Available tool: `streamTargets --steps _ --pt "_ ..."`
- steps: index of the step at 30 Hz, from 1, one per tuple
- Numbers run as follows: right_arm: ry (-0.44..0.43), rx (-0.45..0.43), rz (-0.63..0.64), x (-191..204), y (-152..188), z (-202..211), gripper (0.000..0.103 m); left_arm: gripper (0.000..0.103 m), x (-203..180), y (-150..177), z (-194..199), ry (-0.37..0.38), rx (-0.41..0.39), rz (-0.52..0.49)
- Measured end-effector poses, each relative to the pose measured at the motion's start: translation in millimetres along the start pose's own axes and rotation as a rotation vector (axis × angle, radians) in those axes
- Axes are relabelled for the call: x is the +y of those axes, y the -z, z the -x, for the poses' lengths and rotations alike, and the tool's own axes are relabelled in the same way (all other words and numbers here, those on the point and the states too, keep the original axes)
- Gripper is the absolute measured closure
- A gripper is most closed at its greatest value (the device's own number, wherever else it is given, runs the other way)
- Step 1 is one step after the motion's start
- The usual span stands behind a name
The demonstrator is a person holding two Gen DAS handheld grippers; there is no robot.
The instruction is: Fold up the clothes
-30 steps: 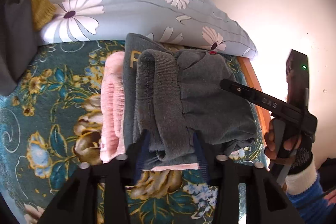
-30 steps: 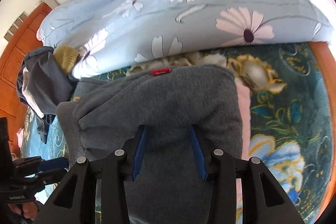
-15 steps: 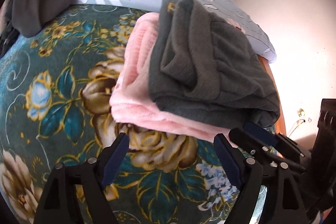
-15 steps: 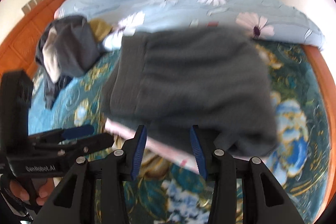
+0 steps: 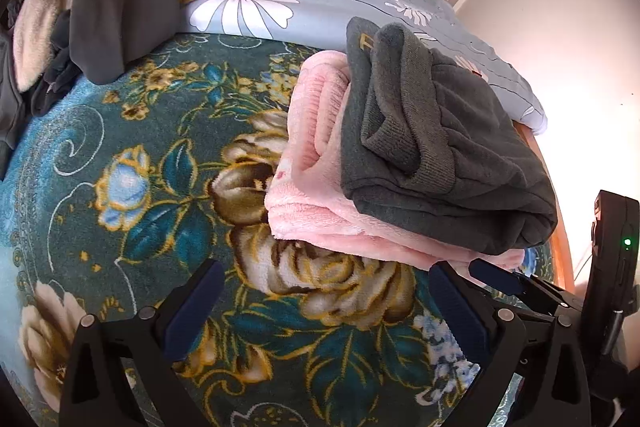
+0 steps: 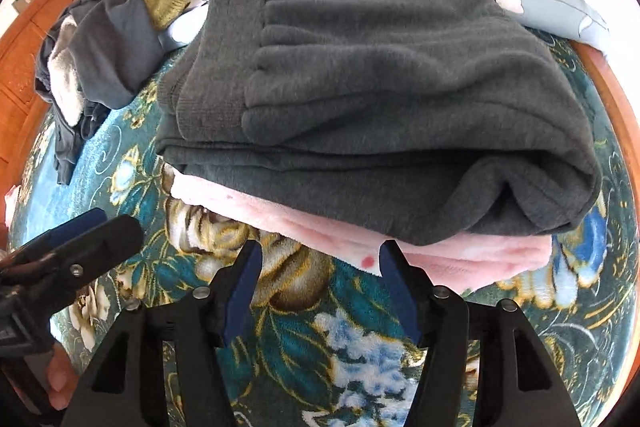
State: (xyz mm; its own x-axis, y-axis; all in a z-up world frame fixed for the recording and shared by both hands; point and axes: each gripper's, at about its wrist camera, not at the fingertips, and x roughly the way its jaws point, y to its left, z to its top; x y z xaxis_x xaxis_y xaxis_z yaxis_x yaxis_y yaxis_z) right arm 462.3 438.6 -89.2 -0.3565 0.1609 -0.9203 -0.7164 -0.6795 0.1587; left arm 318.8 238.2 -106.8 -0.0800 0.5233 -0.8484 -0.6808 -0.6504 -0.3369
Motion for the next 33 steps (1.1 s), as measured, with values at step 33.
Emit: streamTargets --steps 33 --pt "0.135 0.04 -0.066 24 -10 -9 0.004 0.0 19 -3 -5 0.032 0.018 0.038"
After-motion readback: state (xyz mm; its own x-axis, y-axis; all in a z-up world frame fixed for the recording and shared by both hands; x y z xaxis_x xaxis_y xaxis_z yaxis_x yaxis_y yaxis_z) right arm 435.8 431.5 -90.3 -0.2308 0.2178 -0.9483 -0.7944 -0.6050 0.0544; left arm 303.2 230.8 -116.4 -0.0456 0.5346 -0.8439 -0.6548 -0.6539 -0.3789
